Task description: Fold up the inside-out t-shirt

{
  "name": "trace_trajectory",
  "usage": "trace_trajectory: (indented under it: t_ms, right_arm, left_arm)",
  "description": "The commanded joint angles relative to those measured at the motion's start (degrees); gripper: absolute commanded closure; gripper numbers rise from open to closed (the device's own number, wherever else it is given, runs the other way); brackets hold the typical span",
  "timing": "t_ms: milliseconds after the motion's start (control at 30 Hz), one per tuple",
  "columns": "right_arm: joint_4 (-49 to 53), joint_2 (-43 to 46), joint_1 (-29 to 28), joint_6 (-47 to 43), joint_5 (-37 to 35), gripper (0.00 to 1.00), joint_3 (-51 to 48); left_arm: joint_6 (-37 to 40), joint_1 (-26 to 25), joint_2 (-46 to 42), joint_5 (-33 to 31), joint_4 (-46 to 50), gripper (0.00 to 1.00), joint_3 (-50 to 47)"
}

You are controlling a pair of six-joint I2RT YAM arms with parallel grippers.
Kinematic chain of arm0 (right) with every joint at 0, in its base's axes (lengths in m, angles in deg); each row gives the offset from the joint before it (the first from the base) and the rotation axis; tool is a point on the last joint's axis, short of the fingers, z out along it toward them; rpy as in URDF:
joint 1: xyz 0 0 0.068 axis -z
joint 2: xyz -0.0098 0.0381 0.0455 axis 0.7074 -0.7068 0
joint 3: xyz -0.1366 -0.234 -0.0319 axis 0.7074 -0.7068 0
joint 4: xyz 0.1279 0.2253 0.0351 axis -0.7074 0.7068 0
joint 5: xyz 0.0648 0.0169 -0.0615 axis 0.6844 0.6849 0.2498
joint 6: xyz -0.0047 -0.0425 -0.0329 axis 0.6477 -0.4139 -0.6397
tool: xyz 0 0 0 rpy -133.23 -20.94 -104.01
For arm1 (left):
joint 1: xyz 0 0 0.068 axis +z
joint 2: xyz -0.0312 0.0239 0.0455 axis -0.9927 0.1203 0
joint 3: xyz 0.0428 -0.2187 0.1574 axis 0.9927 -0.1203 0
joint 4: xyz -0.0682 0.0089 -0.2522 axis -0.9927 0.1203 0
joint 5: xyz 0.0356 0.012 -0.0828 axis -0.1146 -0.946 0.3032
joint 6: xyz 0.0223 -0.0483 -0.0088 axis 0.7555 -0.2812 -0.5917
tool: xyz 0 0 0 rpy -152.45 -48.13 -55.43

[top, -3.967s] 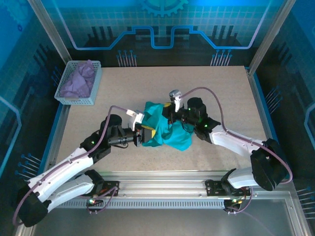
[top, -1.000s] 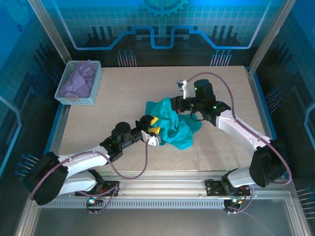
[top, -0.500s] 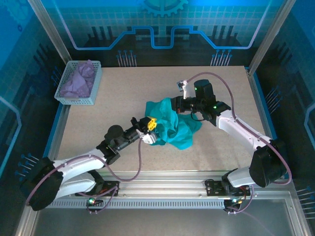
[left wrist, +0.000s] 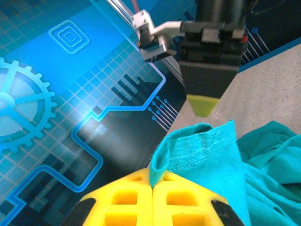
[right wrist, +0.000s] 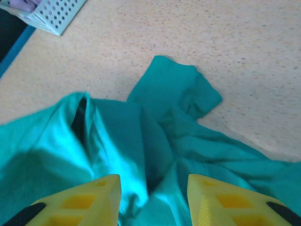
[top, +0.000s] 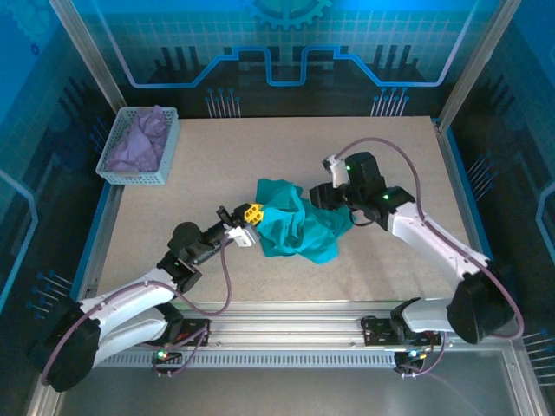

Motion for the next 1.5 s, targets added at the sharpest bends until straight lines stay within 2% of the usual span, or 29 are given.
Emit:
trace_trajectory:
  t_ms: [0, 167, 467, 700, 833, 1067, 1200, 1333, 1467]
  right_arm:
    - [2.08, 7.99, -2.4, -7.64, -2.91, 0.56, -2.32]
    - [-2.8, 12.11, -7.28, -10.06, 5.22, 0.52, -5.45]
    - [-5.86, 5.37, -8.91, -14.17, 4.1, 0.51, -3.88]
    - [-7.32, 0.33, -10.03, -15.3, 6.23, 0.53, -2.73]
    - [-10.04, -0.02, -11.14, -15.03, 7.55, 0.51, -4.36]
    - [-14.71, -2.26, -12.16, -12.03, 4.3, 0.47, -3.79]
    - [-17.68, -3.48, -12.3, -8.21, 0.08, 0.45, -3.3]
    - [-19.8, -3.45, -12.47, -4.7, -4.52, 0.49, -2.6]
    - [-18.21, -2.66, -12.51, -2.88, -11.04, 0.61, -1.48]
  left_arm:
    - [-2.88, 0.45, 0.69, 2.79, -2.25, 1.0, -0.1]
    - [-3.37, 0.52, 1.14, 3.27, -2.08, 1.0, 0.34]
    - [-4.07, 0.45, 0.53, 4.59, -1.84, 1.0, 0.26]
    - [-4.2, 0.45, 0.59, 4.95, -1.97, 1.0, 0.65]
    - [-4.36, 0.45, 0.96, 5.11, -1.97, 1.0, 0.93]
    - [-5.36, 0.49, 0.71, 6.0, -1.75, 1.0, 0.78]
    - [-6.08, 0.45, 0.66, 6.57, -1.75, 1.0, 0.77]
    - [-6.09, 0.45, 0.7, 6.45, -1.76, 1.0, 0.42]
    - [-6.11, 0.49, 0.46, 6.24, -2.03, 1.0, -0.06]
